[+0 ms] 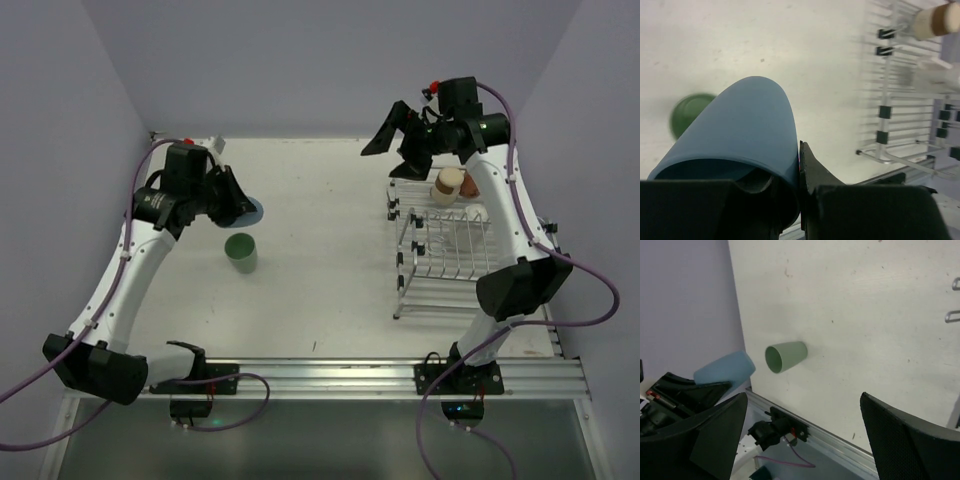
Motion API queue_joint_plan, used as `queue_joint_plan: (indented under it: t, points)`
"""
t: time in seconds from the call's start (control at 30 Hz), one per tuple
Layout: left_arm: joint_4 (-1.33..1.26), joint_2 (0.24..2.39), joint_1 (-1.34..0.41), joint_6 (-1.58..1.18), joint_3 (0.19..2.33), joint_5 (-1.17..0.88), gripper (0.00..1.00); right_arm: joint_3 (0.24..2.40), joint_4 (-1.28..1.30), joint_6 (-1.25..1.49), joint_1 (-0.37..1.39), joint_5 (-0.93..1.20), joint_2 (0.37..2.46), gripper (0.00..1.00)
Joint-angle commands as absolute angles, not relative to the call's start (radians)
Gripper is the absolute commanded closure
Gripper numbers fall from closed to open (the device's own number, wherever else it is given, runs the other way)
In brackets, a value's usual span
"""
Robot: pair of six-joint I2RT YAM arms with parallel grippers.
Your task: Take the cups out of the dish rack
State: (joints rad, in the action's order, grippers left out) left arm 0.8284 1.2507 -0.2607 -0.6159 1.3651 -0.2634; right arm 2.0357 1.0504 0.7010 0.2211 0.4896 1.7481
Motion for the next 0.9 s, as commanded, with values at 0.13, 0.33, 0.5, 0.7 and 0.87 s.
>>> queue_joint_plan:
  t: [0.13, 0.33, 0.5, 0.7, 0.87]
  points:
    - [1.157, 1.250, -0.256, -0.551, 1.414, -0.038, 1.00, 2.025, 1.177, 0.629, 0.222, 0.391, 1.753, 0.05]
    - [1.140, 1.278, -0.258, -0.542, 1.376, -0.055, 1.00, 2.028, 1.178, 0.624, 0.216, 0.394, 1.758, 0.05]
    - [1.108, 1.298, -0.261, -0.532, 1.344, -0.063, 1.00, 2.014, 1.177, 0.617, 0.209, 0.384, 1.749, 0.05]
    - [1.051, 1.331, -0.262, -0.517, 1.319, -0.069, 1.00, 2.013, 1.177, 0.601, 0.199, 0.354, 1.736, 0.05]
    - [1.017, 1.368, -0.265, -0.506, 1.319, -0.081, 1.00, 2.000, 1.184, 0.591, 0.189, 0.353, 1.730, 0.05]
